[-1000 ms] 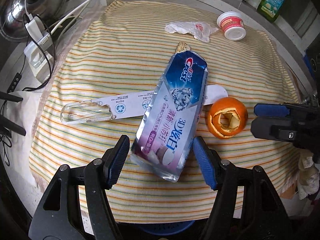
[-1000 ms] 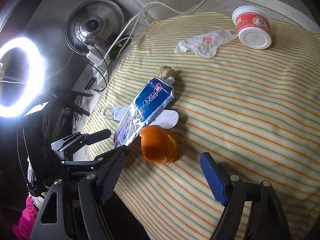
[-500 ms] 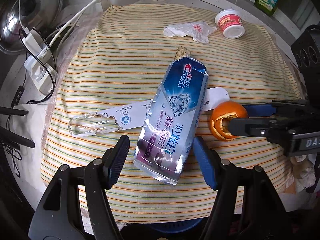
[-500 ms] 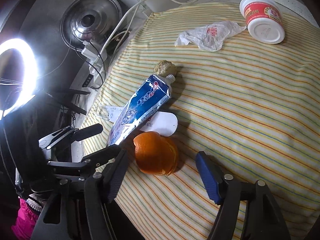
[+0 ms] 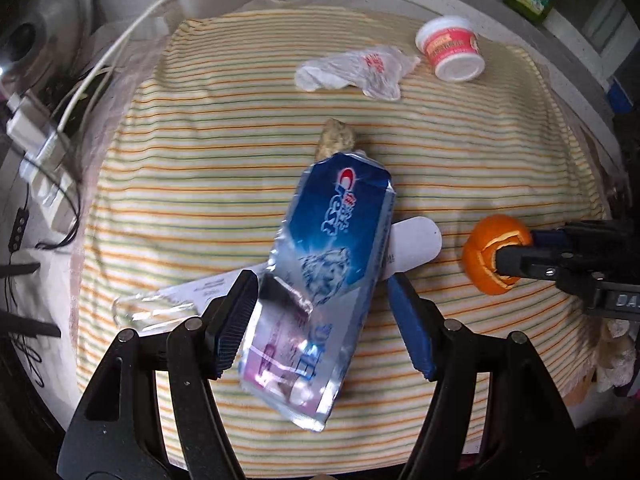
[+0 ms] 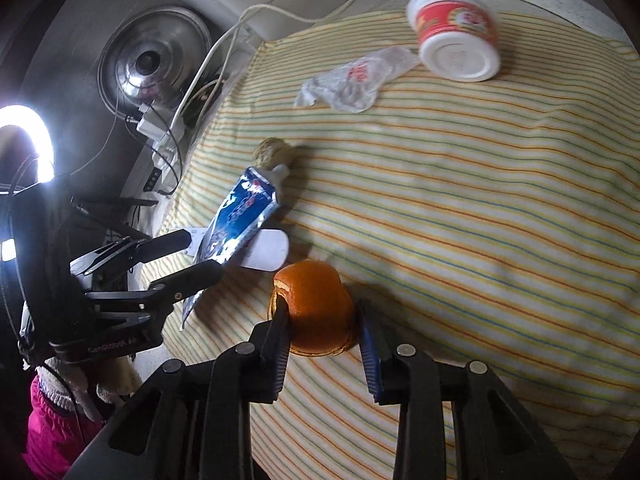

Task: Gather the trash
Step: 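Grasp the Crest toothpaste tube with the left tool while the right tool grasps the orange peel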

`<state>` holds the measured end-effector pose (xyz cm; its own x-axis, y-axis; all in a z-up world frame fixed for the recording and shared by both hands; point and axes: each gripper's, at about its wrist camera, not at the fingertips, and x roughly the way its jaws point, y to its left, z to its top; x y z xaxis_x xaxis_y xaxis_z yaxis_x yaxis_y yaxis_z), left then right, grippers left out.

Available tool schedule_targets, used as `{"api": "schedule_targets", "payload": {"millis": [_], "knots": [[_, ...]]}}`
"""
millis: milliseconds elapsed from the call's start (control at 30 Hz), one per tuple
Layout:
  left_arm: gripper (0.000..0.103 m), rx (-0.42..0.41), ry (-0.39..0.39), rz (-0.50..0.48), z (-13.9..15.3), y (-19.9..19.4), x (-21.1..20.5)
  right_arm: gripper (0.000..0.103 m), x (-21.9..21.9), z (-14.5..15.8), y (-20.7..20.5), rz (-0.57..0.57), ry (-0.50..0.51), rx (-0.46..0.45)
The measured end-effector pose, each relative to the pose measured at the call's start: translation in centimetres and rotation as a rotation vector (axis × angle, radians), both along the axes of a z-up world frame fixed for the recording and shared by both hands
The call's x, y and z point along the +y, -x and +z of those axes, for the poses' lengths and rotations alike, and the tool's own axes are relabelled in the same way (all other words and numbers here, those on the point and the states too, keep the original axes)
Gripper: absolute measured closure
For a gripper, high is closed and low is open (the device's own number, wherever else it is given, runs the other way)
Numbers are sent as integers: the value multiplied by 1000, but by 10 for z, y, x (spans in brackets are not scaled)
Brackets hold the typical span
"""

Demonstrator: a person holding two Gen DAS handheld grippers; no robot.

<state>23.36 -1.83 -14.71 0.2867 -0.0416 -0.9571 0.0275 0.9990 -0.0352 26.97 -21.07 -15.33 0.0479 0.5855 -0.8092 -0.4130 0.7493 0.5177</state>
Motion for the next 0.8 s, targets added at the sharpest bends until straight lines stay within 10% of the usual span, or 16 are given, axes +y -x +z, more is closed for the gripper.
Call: {"api": "schedule_targets", "payload": {"millis": [800], "knots": [[28,25,-73,-54,-4,-27,-18,72,-14,5,-2,-9,-2,-23]]}}
